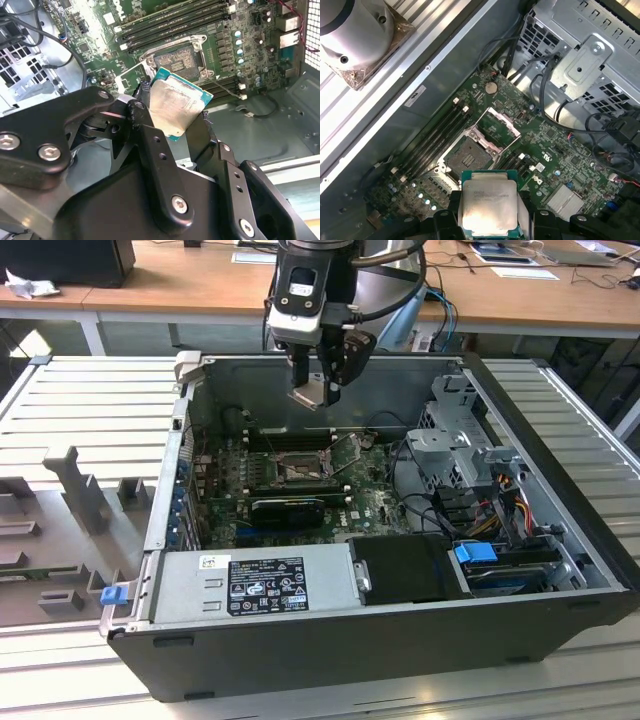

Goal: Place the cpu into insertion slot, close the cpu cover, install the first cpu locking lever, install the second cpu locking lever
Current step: 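Place the cpu into insertion slot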

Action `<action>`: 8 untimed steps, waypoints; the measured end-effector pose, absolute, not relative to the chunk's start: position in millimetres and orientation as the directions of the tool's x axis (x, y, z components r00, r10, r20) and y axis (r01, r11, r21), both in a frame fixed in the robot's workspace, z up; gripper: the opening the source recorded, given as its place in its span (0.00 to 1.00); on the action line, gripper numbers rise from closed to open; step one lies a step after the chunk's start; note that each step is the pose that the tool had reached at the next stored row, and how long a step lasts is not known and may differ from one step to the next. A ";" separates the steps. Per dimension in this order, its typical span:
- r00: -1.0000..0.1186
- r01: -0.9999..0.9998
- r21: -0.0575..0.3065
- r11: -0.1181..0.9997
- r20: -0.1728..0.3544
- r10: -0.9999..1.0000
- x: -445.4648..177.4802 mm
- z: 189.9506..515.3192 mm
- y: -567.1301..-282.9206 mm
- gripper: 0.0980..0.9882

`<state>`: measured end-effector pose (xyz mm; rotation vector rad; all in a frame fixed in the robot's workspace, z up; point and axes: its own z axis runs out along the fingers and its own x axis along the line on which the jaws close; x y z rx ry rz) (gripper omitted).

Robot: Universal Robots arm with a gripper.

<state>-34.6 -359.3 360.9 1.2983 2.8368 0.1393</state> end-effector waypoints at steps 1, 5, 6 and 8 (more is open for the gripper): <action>-0.651 0.757 0.089 0.647 0.020 0.759 -34.6 360.9 -359.3 0.48; -0.640 0.766 0.089 0.637 0.020 0.768 -34.6 360.9 -359.3 0.48; -0.638 0.768 0.089 0.635 0.020 0.769 -34.6 360.9 -359.3 0.48; -0.631 0.774 0.089 0.627 0.020 0.776 -34.6 360.8 -359.3 0.48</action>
